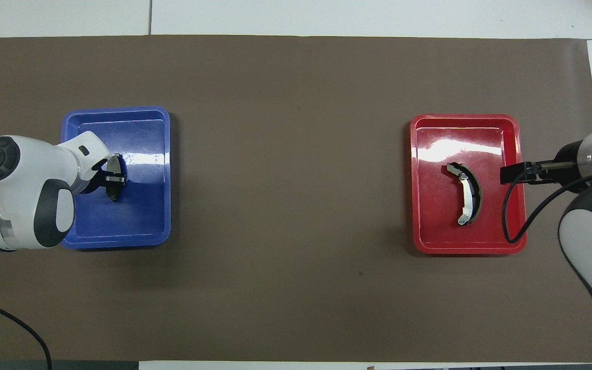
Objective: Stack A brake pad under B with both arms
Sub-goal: 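Lift the dark pad with the left gripper while the right gripper reaches the curved pad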
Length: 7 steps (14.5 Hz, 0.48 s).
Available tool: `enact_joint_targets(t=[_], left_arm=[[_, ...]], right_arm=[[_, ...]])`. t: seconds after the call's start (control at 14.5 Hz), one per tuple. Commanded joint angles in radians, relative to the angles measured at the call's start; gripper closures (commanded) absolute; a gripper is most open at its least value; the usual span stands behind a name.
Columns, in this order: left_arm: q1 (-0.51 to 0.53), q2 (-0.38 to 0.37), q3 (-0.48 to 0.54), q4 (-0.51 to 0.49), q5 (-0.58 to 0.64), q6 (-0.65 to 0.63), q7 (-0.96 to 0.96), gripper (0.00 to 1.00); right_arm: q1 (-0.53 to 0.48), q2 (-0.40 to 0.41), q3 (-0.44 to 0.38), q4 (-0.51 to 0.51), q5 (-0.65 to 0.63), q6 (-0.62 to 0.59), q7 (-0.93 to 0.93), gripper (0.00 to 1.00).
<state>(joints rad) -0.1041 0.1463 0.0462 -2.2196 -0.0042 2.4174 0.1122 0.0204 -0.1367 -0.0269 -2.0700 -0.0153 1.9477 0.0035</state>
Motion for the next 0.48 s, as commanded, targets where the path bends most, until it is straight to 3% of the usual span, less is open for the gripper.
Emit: enact_joint_targets(t=[0.0, 0.28, 0.41], left_arm=[[-0.086, -0.077, 0.006, 0.059, -0.013, -0.145, -0.06, 0.99], [-0.296, -0.03, 0.007, 0.145, -0.011, -0.139, -0.337, 1.0], [-0.392, 0.008, 0.007, 0.184, -0.011, -0.133, -0.46, 1.0]], right_arm=[[-0.007, 0.055, 0.004, -0.09, 0.023, 0.152, -0.048, 0.0], [0.024, 0.124, 0.007, -0.221, 0.037, 0.416, -0.059, 0.0], [0.026, 0.14, 0.007, -0.265, 0.037, 0.493, -0.065, 0.0]])
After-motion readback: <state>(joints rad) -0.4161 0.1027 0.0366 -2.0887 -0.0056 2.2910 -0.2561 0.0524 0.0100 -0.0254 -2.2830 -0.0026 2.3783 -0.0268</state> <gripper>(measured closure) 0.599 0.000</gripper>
